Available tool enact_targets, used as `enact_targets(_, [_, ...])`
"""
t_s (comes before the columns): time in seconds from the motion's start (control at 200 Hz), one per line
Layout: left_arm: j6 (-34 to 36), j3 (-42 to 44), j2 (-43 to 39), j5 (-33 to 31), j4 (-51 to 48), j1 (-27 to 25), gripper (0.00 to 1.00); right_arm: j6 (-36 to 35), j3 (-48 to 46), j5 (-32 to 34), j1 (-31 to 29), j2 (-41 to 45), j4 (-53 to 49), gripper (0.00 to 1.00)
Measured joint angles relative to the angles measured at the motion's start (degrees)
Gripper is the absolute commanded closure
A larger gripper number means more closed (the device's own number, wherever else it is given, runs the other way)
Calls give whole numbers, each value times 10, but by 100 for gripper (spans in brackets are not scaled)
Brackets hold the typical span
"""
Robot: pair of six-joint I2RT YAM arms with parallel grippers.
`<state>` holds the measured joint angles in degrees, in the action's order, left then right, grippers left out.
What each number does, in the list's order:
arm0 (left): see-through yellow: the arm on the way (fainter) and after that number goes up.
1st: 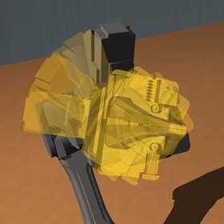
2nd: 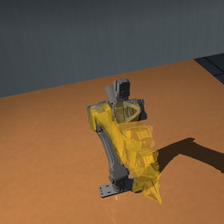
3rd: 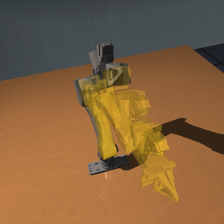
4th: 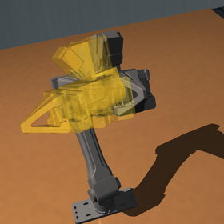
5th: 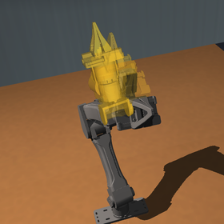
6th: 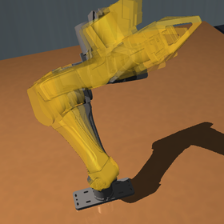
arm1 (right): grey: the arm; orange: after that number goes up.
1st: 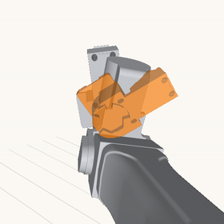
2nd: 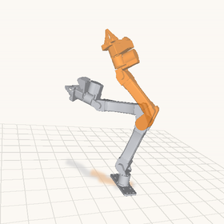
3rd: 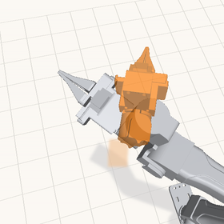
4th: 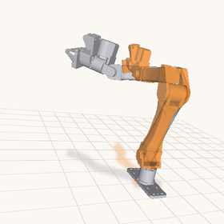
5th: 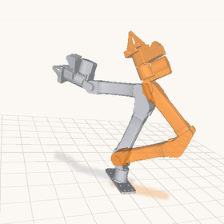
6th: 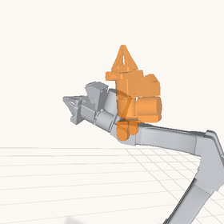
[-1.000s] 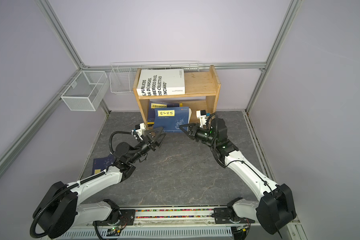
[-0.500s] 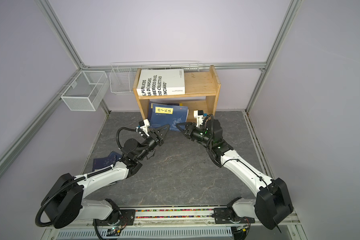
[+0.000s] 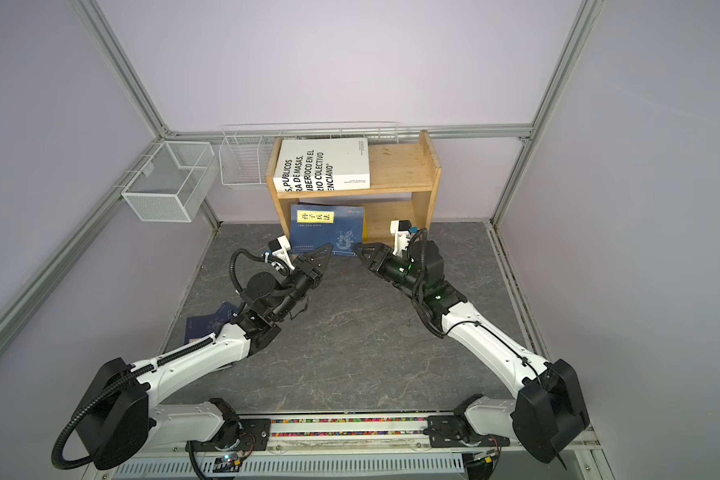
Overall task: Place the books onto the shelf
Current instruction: 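Insert the blue book into the lower shelf with the right gripper while the left withdraws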
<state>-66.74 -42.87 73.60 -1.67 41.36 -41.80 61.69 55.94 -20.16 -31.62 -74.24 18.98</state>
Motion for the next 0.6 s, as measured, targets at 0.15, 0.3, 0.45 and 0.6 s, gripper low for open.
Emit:
enact_targets(0.15, [0,-3,5,-5,-1,0,100,0,7,-3,0,-22,8,63])
enact_targets(0.3, [-1,-10,21,-5,7,0,100,3,20,-14,0,-55,30,73])
enact_targets(0.45, [-7,-14,36,-15,20,2,100,8,26,-15,2,-71,54,85])
enact_targets(0.6, [-7,-21,37,-20,18,2,51,11,33,-15,3,-72,77,89])
